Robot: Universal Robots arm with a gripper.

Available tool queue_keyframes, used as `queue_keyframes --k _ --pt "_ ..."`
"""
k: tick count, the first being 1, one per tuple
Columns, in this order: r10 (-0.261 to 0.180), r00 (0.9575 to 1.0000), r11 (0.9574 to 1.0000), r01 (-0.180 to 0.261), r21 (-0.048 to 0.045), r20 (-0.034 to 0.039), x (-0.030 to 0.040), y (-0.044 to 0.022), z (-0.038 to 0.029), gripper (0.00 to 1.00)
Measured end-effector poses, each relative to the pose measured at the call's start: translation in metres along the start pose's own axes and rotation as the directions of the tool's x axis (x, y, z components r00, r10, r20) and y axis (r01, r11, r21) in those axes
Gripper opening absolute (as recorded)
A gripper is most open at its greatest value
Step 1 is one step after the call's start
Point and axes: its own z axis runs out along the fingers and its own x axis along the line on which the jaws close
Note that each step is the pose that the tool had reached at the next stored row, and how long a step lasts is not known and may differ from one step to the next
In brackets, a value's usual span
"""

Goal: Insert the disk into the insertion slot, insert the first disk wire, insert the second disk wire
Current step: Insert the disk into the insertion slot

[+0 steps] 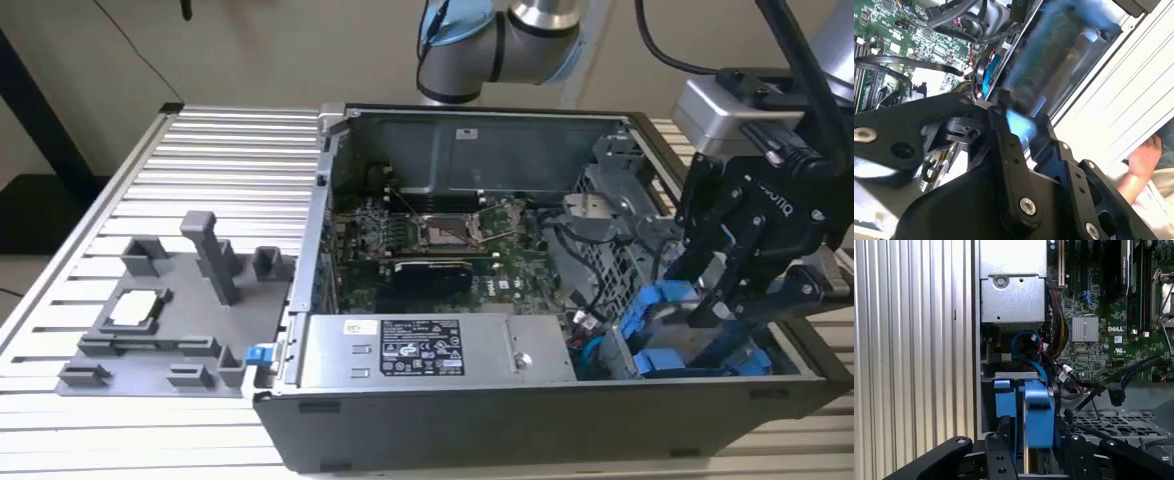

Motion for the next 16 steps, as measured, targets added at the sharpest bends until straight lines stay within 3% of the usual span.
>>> queue_keyframes --k 1,16 --pt "0.000 1.0000 1.0000 0.000 0.0000 0.0001 0.0000 0.0000 0.0000 0.47" --pt "0.000 1.0000 1.0000 0.000 0.0008 0.0000 -0.0014 0.0000 -0.0003 0.47"
